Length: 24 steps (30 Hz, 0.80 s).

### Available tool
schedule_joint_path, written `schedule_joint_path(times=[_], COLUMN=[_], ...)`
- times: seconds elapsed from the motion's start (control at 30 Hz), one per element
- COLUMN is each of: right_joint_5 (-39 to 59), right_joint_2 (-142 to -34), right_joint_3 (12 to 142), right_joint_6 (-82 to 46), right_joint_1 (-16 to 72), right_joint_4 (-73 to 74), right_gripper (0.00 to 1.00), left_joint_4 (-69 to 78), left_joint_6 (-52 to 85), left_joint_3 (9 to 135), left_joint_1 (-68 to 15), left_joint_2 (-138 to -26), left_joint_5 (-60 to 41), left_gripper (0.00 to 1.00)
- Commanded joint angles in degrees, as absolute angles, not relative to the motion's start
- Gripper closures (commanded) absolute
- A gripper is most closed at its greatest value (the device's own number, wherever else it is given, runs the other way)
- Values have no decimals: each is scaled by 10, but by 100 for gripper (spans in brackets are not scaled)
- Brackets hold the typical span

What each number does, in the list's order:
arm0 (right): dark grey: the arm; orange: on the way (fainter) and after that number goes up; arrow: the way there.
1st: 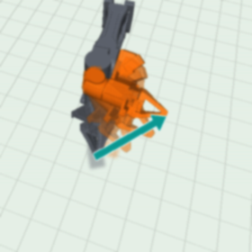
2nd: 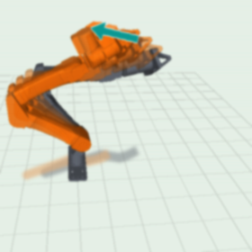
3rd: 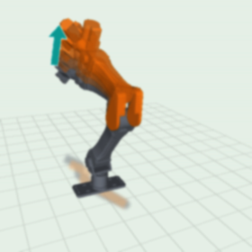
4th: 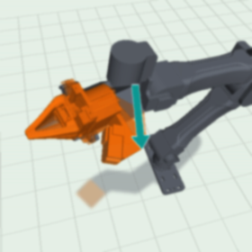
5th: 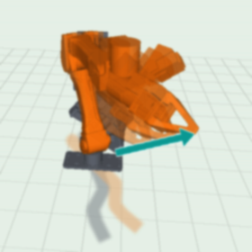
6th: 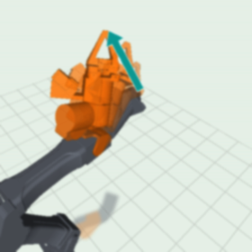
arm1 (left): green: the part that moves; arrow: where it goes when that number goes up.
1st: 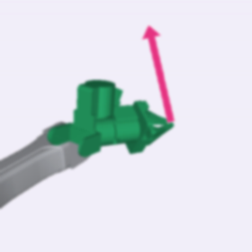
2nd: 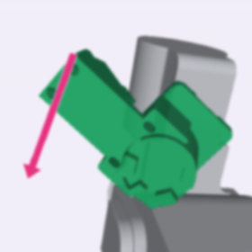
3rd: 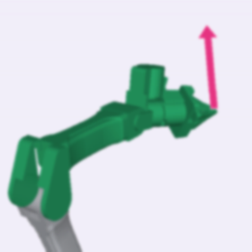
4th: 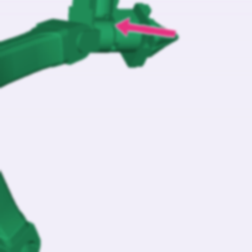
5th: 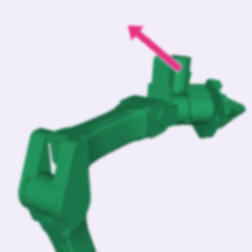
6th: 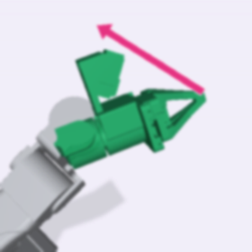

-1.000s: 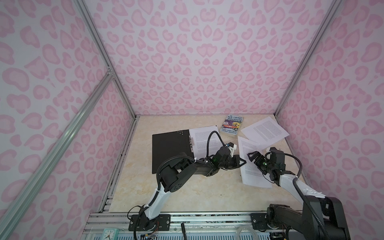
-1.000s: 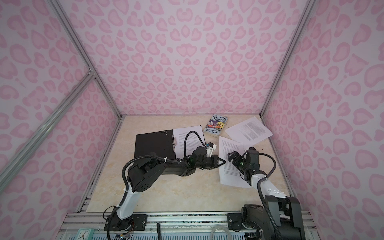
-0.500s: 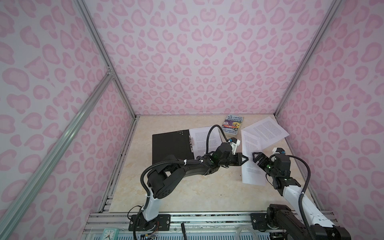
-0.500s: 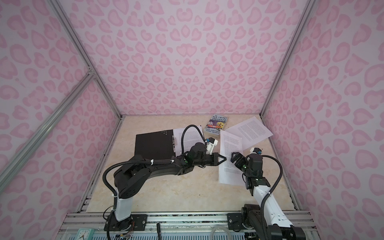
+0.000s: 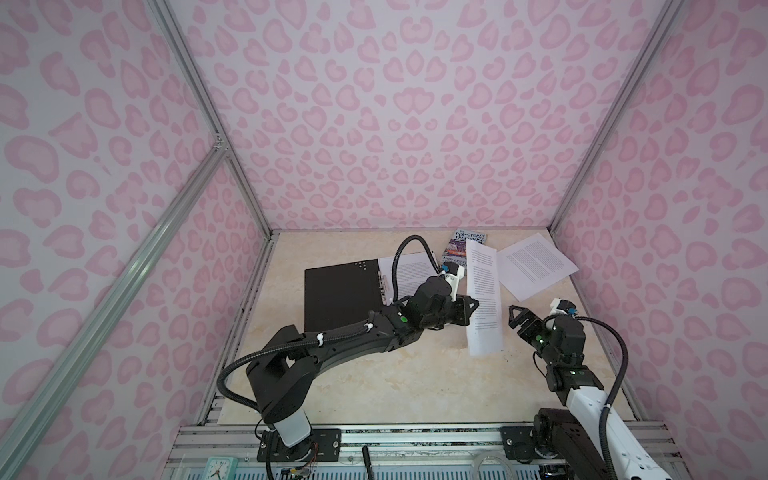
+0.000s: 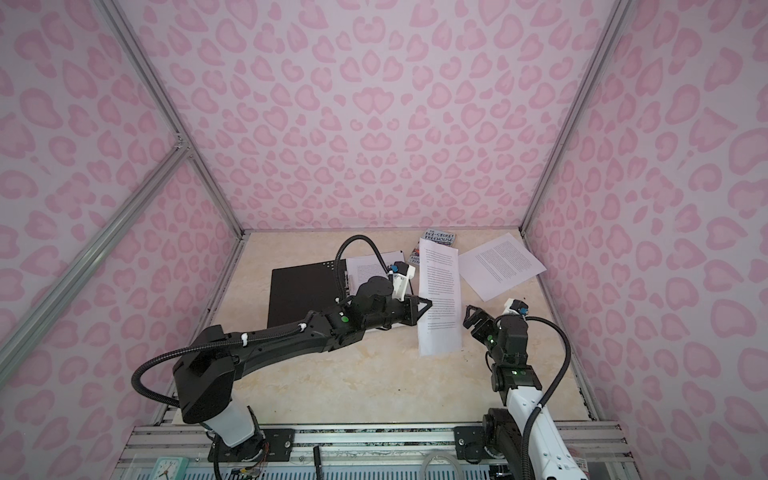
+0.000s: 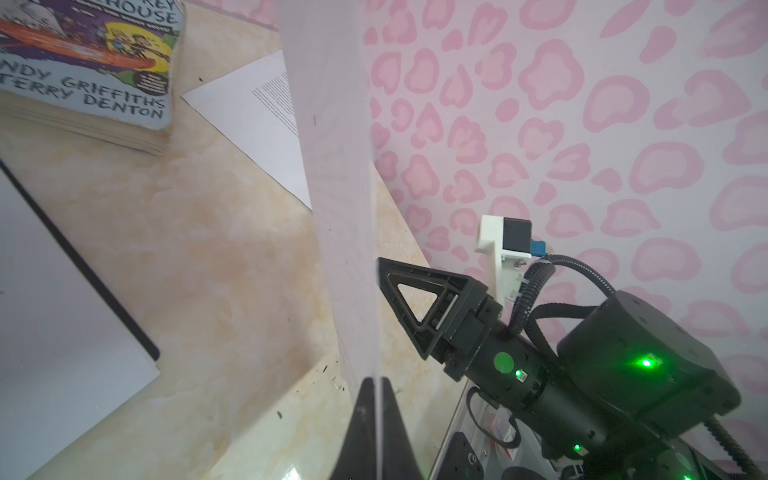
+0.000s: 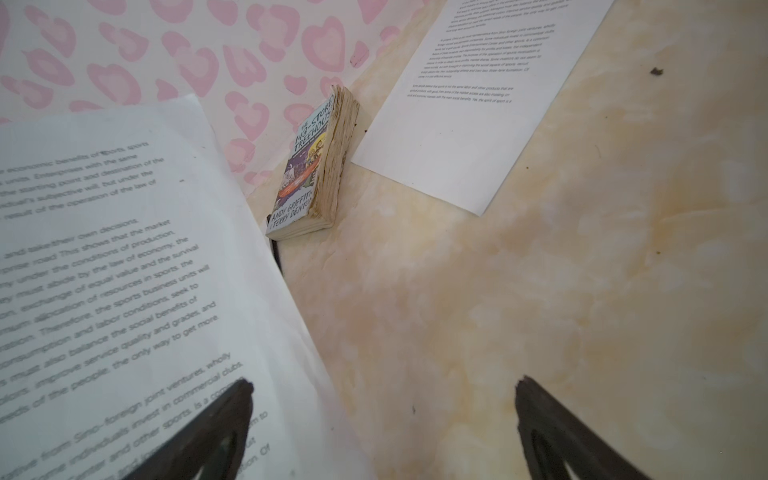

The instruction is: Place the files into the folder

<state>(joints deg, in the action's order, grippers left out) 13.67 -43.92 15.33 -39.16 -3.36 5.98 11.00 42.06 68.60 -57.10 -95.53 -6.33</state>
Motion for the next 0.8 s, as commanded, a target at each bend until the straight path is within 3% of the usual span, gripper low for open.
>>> schedule_joint_path(times=[0.0, 0.23, 0.5, 0.67, 0.77], right_joint_5=[146, 127, 140, 159, 186], right_joint_2=[-442, -466, -531, -584, -617], right_joint_3=[151, 164, 191, 224, 252], right_joint_6=[-379, -352, -330, -297, -270], right_joint_1=[-21, 31, 80, 129, 152], right_joint_4=[100, 111, 126, 125, 111], right_gripper=[2, 2, 2, 2, 2], left_joint_4=[60, -16, -13, 9, 25], left_joint_6=[391, 421, 443, 433, 424], left_joint_3=[675, 609, 448, 408, 418], left_joint_1=[-571, -519, -344, -221, -189], left_joint_2=[-912, -816, -691, -726, -788], left_joint_5=[1, 11, -132, -248, -283], left_gripper=[96, 96, 96, 96, 96])
